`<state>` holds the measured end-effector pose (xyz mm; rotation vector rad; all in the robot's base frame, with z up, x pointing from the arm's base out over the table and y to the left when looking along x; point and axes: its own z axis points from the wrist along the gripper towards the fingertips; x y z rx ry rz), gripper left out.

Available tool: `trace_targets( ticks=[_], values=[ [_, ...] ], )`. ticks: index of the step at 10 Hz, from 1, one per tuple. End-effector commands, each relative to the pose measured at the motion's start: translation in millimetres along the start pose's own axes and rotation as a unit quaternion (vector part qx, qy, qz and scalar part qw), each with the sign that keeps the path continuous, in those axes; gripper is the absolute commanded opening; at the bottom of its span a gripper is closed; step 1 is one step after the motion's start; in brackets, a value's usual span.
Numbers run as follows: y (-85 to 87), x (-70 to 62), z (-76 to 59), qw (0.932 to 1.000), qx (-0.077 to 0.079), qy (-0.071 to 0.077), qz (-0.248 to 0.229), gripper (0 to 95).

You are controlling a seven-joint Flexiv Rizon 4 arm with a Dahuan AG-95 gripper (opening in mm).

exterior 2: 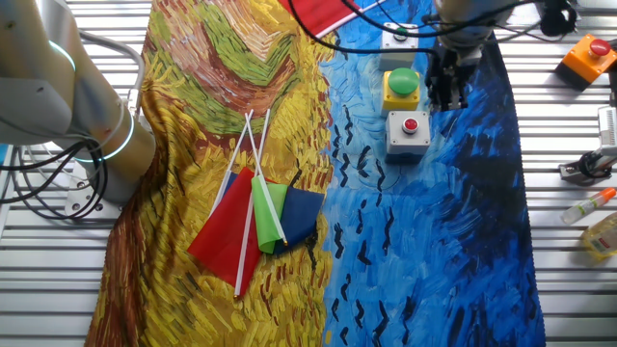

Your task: Press three buttons from left to right in sequence

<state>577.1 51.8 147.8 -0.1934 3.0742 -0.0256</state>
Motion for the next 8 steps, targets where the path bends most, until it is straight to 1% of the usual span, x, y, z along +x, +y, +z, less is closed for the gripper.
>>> trace_targets(
  ticks=[1, 3, 5, 7, 8],
  values=[
    [0.8, -2.2, -0.1, 1.0000, 0.001, 0.003, -0.003, 0.0],
    [0.8, -2.2, -0.1, 1.0000, 0.005, 0.003, -0.005, 0.0],
    [1.1, -1.7, 0.0, 0.9999, 0.003, 0.004, -0.009, 0.0],
    [3.9, 1.7, 0.9, 1.0000, 0.002, 0.004, -0.005, 0.0],
    [8.7, 5.1, 3.6, 1.0000, 0.002, 0.003, -0.003, 0.0]
  ],
)
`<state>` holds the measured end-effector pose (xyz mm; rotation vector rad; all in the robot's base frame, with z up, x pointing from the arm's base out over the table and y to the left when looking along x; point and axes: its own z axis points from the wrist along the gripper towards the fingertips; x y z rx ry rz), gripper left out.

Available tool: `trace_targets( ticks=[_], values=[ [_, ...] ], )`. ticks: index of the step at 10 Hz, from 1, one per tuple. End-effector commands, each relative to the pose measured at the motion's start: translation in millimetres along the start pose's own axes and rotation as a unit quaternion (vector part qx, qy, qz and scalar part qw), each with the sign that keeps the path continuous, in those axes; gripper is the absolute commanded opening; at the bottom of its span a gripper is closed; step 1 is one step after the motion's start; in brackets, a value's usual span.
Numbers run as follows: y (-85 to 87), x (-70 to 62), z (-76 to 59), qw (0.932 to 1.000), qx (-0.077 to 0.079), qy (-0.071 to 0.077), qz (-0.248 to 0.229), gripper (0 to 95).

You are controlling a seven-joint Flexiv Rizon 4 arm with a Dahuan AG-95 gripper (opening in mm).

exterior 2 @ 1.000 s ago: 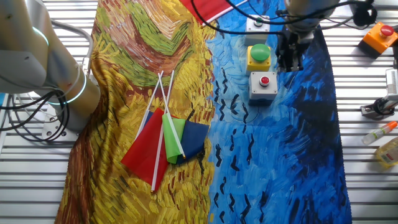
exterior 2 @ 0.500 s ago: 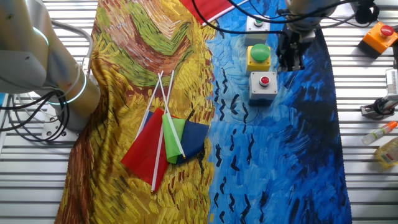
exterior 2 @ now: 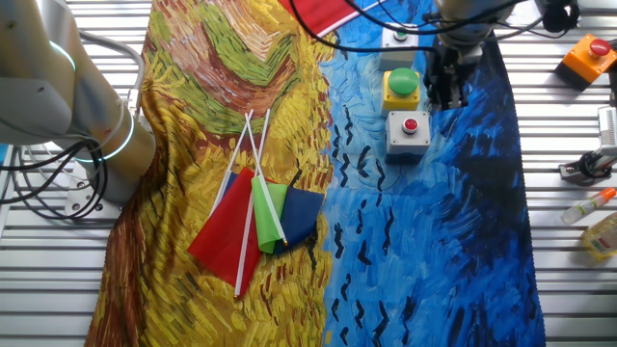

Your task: Press three buttons from left to right in sequence

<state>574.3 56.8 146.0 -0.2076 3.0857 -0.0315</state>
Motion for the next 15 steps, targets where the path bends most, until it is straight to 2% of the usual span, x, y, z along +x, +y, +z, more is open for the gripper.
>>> trace_targets(
  ticks=[1, 2, 6, 8, 10, 15],
  values=[
    [9.2, 5.6, 5.3, 1.0000, 0.001, -0.006, 0.004, 0.0],
    [16.1, 10.0, 9.0, 0.9999, 0.002, -0.009, 0.006, 0.0],
    [25.4, 16.7, 7.0, 0.9999, 0.002, -0.009, 0.009, 0.0],
    [40.0, 7.4, -4.4, 0.9998, 0.008, 0.003, 0.019, 0.0],
    [51.9, 5.8, -3.8, 0.9997, 0.011, 0.003, 0.023, 0.0],
    [54.8, 2.3, -0.5, 0.9997, 0.000, 0.003, 0.024, 0.0]
  ],
)
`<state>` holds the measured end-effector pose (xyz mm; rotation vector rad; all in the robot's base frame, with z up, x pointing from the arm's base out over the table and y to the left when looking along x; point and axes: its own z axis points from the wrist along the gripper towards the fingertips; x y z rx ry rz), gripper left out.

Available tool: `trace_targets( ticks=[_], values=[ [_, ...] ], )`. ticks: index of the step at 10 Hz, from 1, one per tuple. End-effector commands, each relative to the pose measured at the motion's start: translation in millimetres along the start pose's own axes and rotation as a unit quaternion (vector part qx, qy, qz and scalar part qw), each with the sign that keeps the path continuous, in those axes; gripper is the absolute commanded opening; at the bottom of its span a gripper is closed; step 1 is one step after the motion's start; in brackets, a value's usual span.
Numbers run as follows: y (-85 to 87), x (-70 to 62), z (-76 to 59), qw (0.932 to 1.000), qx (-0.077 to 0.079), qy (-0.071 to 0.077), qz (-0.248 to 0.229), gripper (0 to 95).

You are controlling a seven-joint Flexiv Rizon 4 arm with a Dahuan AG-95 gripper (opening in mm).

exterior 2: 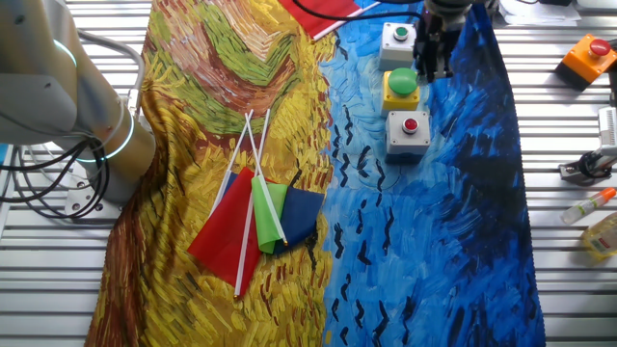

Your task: Press three buttons from left to right in sequence

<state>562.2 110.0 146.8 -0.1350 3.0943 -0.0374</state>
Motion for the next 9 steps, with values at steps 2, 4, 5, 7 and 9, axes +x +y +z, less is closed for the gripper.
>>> trace_targets(
  ticks=[2, 4, 5, 7, 9],
  values=[
    [0.4, -2.2, 1.6, 1.0000, -0.001, 0.000, -0.004, 0.0],
    [0.4, -2.2, 1.6, 1.0000, -0.002, -0.001, -0.004, 0.0],
    [0.4, -2.2, 1.6, 1.0000, -0.006, -0.002, -0.001, 0.0],
    [0.4, -2.2, 1.6, 0.9997, -0.022, -0.007, 0.011, 0.0],
    [0.4, -2.2, 1.6, 0.9992, -0.038, -0.008, 0.008, 0.0]
  ],
)
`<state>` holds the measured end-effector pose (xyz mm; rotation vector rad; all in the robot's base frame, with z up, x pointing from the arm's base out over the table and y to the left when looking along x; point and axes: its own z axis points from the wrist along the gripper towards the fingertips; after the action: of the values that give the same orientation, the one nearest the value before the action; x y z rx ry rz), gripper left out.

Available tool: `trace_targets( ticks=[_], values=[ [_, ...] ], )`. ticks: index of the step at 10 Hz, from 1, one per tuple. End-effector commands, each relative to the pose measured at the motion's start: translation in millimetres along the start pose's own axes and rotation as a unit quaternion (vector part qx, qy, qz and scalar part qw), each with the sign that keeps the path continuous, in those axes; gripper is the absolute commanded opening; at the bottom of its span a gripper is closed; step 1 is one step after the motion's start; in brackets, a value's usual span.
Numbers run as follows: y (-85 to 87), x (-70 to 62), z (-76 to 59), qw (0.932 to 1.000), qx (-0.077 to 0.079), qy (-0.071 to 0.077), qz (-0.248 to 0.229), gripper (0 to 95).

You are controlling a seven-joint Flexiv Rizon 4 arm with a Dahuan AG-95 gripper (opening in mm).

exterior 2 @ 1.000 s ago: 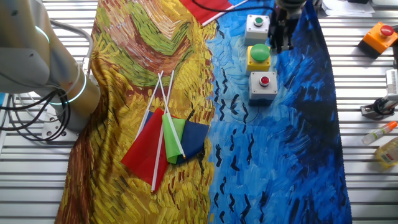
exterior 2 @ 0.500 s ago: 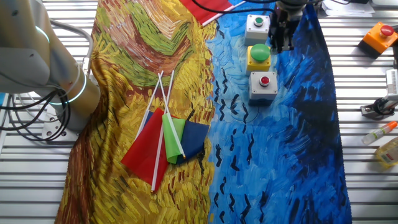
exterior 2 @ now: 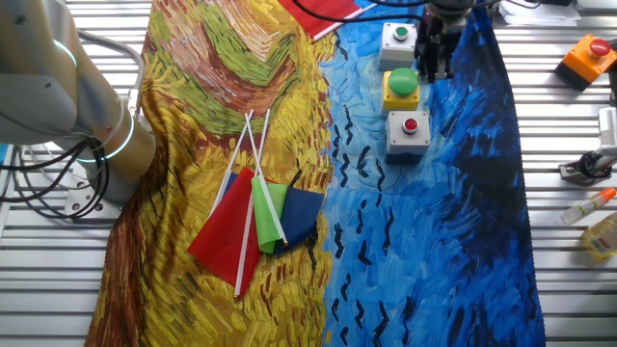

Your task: Press three buttons from left to right in sequence

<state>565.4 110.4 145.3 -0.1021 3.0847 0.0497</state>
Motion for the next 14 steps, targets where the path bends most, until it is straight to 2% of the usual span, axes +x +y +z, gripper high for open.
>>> trace_targets(
  ticks=[1, 2, 3, 4, 10, 11, 12, 14],
  values=[
    [0.3, 0.9, -0.1, 0.9997, -0.020, -0.005, -0.011, 0.0],
    [0.3, 0.9, -0.1, 0.9992, -0.024, -0.011, -0.030, 0.0],
    [0.3, 0.9, -0.1, 0.9995, -0.025, -0.012, -0.016, 0.0],
    [0.3, 0.9, -0.1, 0.9993, -0.027, -0.012, -0.023, 0.0],
    [0.3, 0.9, -0.1, 0.9962, -0.020, -0.012, -0.084, 0.0],
    [0.3, 0.9, -0.1, 0.9954, -0.012, -0.007, -0.095, 0.0],
    [0.3, 0.9, -0.1, 0.9939, 0.022, -0.001, -0.108, 0.0],
    [0.3, 0.9, -0.1, 0.9935, 0.045, 0.013, -0.104, 0.0]
  ],
)
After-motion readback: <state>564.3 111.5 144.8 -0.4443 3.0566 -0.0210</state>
